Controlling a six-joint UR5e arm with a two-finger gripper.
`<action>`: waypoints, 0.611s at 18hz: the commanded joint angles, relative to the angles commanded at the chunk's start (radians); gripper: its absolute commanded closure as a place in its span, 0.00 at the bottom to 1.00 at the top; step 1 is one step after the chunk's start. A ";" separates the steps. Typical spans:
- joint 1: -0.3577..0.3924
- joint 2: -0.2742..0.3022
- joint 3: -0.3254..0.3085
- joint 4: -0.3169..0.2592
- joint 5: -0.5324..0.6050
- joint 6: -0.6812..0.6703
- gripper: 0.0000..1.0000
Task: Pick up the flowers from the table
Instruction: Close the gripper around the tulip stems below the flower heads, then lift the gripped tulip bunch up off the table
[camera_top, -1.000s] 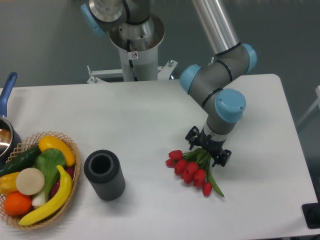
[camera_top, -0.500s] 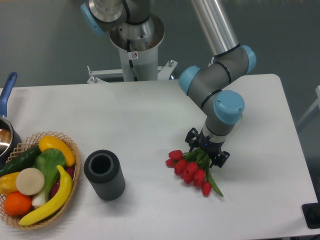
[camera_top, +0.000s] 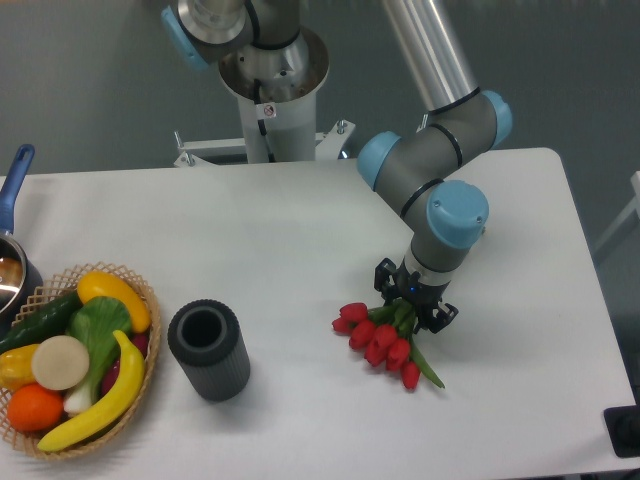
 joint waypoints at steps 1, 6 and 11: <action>0.000 0.000 0.000 0.000 0.002 0.000 0.53; 0.000 0.002 0.000 -0.002 0.000 0.000 0.57; 0.000 0.003 0.014 -0.002 0.000 0.005 0.56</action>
